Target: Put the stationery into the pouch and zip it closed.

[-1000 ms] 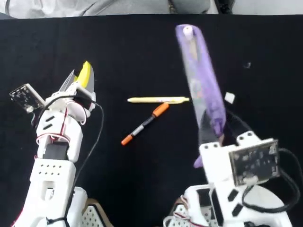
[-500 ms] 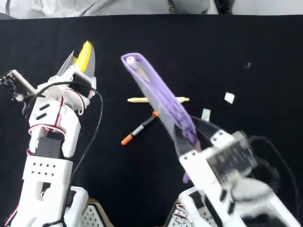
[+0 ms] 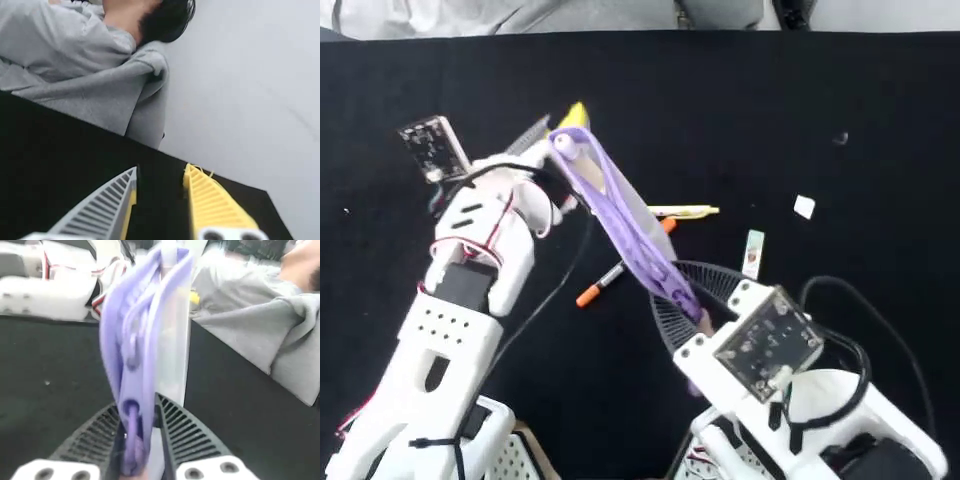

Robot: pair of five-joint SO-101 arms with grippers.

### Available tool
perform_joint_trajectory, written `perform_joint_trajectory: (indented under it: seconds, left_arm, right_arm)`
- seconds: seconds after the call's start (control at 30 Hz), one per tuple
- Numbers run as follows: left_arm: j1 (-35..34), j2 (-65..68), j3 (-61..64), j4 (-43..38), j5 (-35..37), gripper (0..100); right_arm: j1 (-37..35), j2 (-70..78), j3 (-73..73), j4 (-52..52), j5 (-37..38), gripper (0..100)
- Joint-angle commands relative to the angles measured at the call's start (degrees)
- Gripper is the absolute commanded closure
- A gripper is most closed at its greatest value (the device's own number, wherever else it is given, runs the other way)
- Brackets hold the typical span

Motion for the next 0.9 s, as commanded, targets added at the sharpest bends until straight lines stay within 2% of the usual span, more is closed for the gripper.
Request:
perform_joint_trajectory:
  seconds: [0.0, 0.1, 0.2, 0.37, 0.47, 0.57, 0.73, 0.87]
  left_arm:
    - [8.6, -7.5, -8.0, 2.4, -3.8, 84]
    - [13.8, -14.7, -8.7, 5.9, -6.6, 84]
    - [13.5, -19.5, -8.2, 8.3, -9.1, 84]
    - [2.9, -21.5, -7.1, 4.3, -10.4, 84]
    - [-6.0, -21.5, -7.5, 3.6, -10.3, 84]
    - [-14.9, -21.5, -7.8, 3.8, -10.1, 84]
    - [-25.4, -21.5, -3.7, 4.1, -2.5, 84]
    - [-28.4, -21.5, 1.9, 4.0, 1.8, 84]
  right_arm:
    - [-1.0, -0.8, 6.4, -5.7, 3.7, 98.7]
    - [-0.9, -5.6, 13.6, -11.7, 5.4, 98.7]
    - [-0.9, -12.4, 21.8, -17.1, 6.1, 98.7]
    - [-0.4, -25.0, 32.2, -22.2, 5.9, 98.7]
    - [4.0, -31.9, 36.7, -23.4, 5.9, 98.7]
    - [6.1, -31.3, 37.6, -22.2, 6.0, 98.7]
    - [12.4, -30.8, 37.3, -21.9, 5.5, 98.7]
    - [14.2, -30.8, 38.7, -17.3, 6.0, 98.7]
